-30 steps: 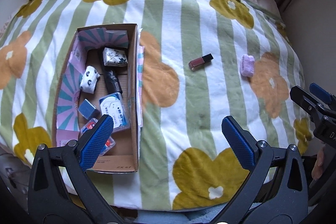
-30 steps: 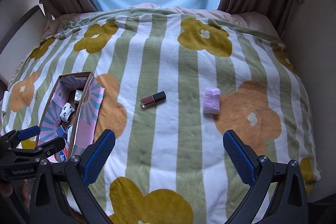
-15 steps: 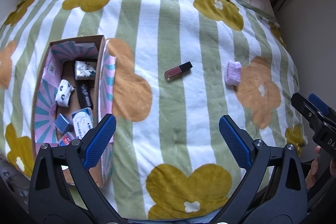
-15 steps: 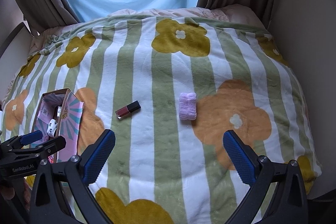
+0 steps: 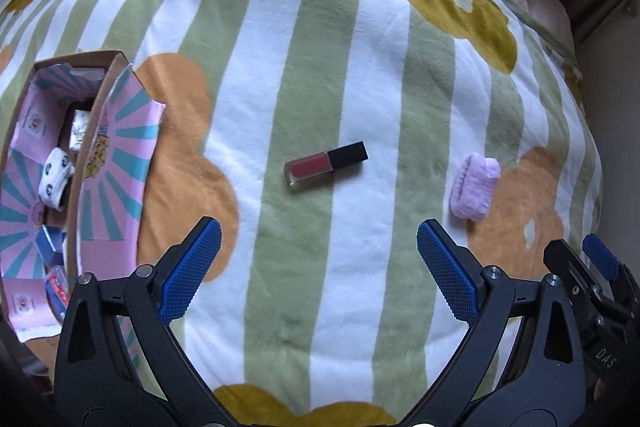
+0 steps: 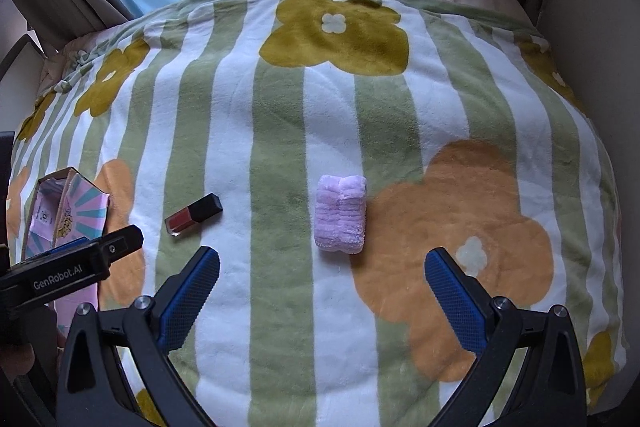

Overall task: Organize objects
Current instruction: 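Withdraw both tools from the box toward the lipstick and pink item, then grasp the red lipstick with left tool while right tool grasps the pink fuzzy item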

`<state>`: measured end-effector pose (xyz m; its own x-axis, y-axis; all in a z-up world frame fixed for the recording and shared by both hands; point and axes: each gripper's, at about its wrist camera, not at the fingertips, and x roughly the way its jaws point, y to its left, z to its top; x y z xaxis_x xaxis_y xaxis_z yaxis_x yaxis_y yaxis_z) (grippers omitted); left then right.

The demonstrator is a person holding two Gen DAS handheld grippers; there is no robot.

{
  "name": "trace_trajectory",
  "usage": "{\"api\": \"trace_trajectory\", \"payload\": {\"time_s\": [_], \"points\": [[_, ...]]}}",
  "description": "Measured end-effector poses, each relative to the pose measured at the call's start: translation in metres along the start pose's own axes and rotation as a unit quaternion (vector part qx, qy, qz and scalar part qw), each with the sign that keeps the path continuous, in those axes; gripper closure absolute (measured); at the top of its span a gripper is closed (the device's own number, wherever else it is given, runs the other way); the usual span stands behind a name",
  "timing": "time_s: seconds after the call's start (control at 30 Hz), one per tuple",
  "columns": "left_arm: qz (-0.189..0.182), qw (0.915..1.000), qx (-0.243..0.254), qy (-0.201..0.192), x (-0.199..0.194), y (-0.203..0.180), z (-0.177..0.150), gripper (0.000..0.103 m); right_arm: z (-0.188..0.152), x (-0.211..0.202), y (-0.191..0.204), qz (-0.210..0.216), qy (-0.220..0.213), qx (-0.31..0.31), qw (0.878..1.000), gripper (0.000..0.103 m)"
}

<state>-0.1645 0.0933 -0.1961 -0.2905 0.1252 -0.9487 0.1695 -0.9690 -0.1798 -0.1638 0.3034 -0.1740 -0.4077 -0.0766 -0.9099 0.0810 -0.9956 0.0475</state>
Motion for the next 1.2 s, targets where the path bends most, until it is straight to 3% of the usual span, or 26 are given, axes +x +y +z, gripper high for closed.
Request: {"api": "trace_trajectory", "payload": {"time_s": [0.2, 0.37, 0.73, 0.83, 0.93, 1.0, 1.07, 1.2], "points": [[0.008, 0.9988, -0.046, 0.019, 0.061, -0.004, 0.018, 0.005, 0.005, 0.048, -0.016, 0.005, 0.018, 0.025, 1.0, 0.001], [0.025, 0.9976, -0.055, 0.034, 0.099, -0.009, 0.028, 0.005, 0.002, 0.077, -0.015, 0.009, 0.037, 0.037, 0.999, 0.001], [0.064, 0.9934, -0.081, 0.049, 0.136, -0.013, 0.041, 0.005, 0.008, 0.108, -0.008, -0.012, 0.049, 0.029, 0.998, 0.001], [0.069, 0.9925, -0.085, 0.055, 0.144, -0.012, 0.042, 0.005, 0.012, 0.117, -0.011, -0.014, 0.048, 0.031, 0.998, 0.011], [0.054, 0.9935, -0.08, 0.061, 0.149, -0.015, 0.04, 0.019, 0.012, 0.129, -0.013, -0.023, 0.064, 0.03, 0.997, 0.036], [0.058, 0.9941, -0.07, 0.059, 0.15, -0.018, 0.039, 0.019, 0.012, 0.134, -0.017, -0.019, 0.075, 0.039, 0.996, 0.054], [0.053, 0.9944, -0.072, 0.056, 0.149, -0.017, 0.039, 0.019, 0.011, 0.132, -0.023, -0.02, 0.072, 0.049, 0.996, 0.059], [0.05, 0.995, -0.07, 0.05, 0.146, -0.016, 0.039, 0.019, 0.01, 0.129, -0.035, -0.01, 0.072, 0.076, 0.994, 0.06]]}}
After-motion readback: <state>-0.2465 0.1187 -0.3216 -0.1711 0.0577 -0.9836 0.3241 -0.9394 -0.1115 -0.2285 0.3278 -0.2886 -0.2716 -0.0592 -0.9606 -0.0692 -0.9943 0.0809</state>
